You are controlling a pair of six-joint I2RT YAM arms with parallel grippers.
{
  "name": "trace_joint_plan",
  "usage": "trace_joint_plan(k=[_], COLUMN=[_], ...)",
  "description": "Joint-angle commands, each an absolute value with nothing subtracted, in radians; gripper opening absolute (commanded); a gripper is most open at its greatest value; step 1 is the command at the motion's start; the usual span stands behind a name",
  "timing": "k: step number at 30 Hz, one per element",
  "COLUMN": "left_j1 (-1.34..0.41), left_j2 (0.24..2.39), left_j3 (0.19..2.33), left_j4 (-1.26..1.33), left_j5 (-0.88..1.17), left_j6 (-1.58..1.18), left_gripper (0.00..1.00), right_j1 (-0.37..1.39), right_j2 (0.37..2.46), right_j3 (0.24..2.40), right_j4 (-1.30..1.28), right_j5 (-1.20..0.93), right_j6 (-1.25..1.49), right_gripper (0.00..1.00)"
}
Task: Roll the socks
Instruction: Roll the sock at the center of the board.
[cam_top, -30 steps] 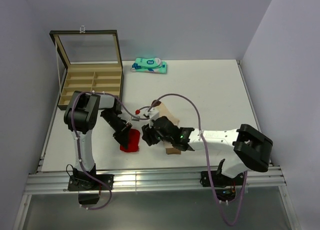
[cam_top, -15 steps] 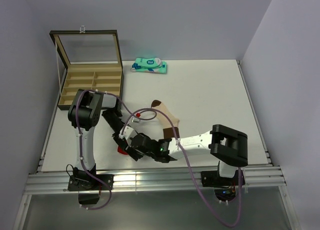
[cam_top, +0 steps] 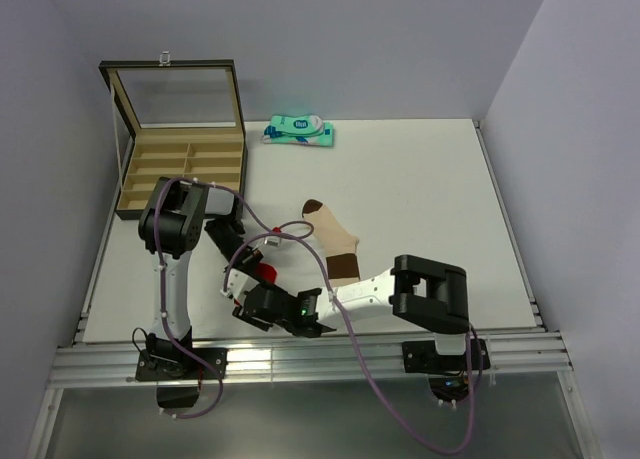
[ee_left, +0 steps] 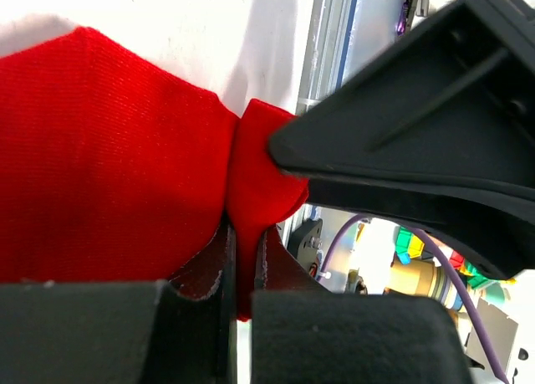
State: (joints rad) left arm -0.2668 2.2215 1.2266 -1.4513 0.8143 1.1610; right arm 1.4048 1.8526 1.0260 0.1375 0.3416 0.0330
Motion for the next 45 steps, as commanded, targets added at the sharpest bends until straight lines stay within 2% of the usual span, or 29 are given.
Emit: trace_joint_plan(k=[1, 4, 7, 10, 11, 14, 21, 26, 33, 40, 45], left_j1=[-0.268, -0.267, -0.268, -0.268, -0.267, -0.261, -0.232, -0.195, -0.115, -0.009, 0.06], left_j2=[2.243, 2.246, 2.249, 2.246, 2.243, 2.208, 2.106, 2.045, 1.956, 1.833, 1.685], left_j3=[1.235, 1.235, 1.236, 1.239, 1.239, 1.239, 1.259, 1.262, 1.246, 1.174, 1.095], left_j4=[-1.37, -1.368, -1.368, -1.362, -1.356, -1.307, -1.243, -1.168, -1.114, -0.968, -0.838], left_j5=[0.723, 0.716, 0.715, 0.716, 0.722, 0.747, 0.828, 0.87, 0.93, 0.94, 0.882], left_j6=[1.193, 1.19, 1.189, 1.181, 1.167, 1.131, 1.062, 0.974, 0.913, 0.83, 0.766], left_gripper=[0.0, 0.0, 0.0, 0.01, 0.03, 0.11, 0.28, 0.34, 0.34, 0.31, 0.31], right_j1=[1.411, 1.414, 1.419, 1.419, 1.419, 1.411, 1.368, 1.336, 1.255, 1.111, 0.982], right_j2=[1.885, 1.913, 1.936, 1.951, 1.953, 1.95, 1.911, 1.908, 1.902, 1.936, 2.044], right_j3=[1.069, 1.075, 1.083, 1.088, 1.085, 1.074, 1.02, 1.0, 0.973, 0.971, 1.054], right_j4=[0.141, 0.147, 0.152, 0.152, 0.153, 0.152, 0.14, 0.143, 0.176, 0.195, 0.068], right_j5=[0.416, 0.433, 0.445, 0.446, 0.443, 0.41, 0.299, 0.221, 0.032, -0.265, -0.478], right_j6=[0.009, 0.011, 0.011, 0.023, 0.035, 0.067, 0.129, 0.155, 0.195, 0.259, 0.313], right_gripper=[0.61, 0.58, 0.51, 0.28, 0.14, 0.04, 0.01, 0.0, 0.0, 0.0, 0.0])
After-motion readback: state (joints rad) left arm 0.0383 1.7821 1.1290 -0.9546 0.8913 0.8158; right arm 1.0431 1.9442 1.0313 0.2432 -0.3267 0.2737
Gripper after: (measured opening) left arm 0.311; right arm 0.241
